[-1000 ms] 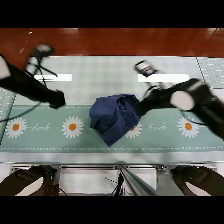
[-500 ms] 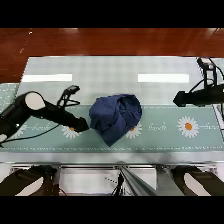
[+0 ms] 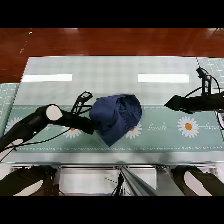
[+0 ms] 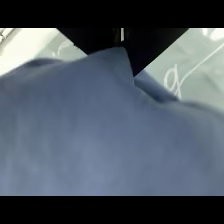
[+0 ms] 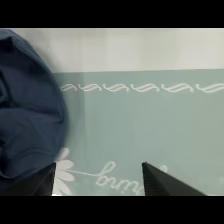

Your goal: Fold the shirts.

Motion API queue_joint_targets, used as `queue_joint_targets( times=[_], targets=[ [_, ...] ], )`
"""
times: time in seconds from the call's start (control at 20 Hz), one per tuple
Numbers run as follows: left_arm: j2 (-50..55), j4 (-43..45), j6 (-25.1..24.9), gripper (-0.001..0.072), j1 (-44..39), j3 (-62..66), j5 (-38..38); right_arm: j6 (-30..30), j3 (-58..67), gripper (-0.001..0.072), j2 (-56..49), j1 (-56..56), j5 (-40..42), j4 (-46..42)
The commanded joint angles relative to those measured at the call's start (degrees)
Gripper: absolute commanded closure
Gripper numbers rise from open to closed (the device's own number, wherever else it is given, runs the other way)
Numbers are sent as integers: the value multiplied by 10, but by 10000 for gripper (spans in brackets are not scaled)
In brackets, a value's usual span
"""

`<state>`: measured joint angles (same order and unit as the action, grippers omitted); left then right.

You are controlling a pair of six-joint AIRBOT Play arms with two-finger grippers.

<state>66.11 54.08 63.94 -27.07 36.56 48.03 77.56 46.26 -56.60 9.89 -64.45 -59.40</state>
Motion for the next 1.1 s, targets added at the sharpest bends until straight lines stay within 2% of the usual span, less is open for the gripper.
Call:
queue_joint_targets(
  times=[0.0,0.35,0.55,0.75,0.8,0.85,0.9,0.95,1.0,1.05],
  targets=[
    [25,-1,-3,686,-11,-2,-21,3,-4,102,-33,-2,38,76],
    [23,-1,-3,686,-11,-2,21,-1,-4,117,-192,-110,83,97],
    [23,-1,-3,686,-11,-2,21,-2,-4,119,-236,-153,113,101],
    [23,-1,-5,686,-11,-2,19,-2,-4,123,-262,-187,173,173],
    [23,-1,-5,686,-11,-2,19,-2,-4,144,-268,-196,182,189],
    [23,1,-5,686,-11,-2,16,-2,-4,253,-274,-205,185,206],
    [23,3,-5,686,-11,-2,12,-3,-4,458,-276,-213,186,214],
    [23,3,-5,686,-11,-2,4,-3,-4,621,-276,-219,189,214],
    [23,4,-5,686,-11,1,0,-4,-3,685,-274,-219,186,217],
    [23,11,-5,686,-11,9,2,-13,2,685,-269,-214,177,216]
  ],
)
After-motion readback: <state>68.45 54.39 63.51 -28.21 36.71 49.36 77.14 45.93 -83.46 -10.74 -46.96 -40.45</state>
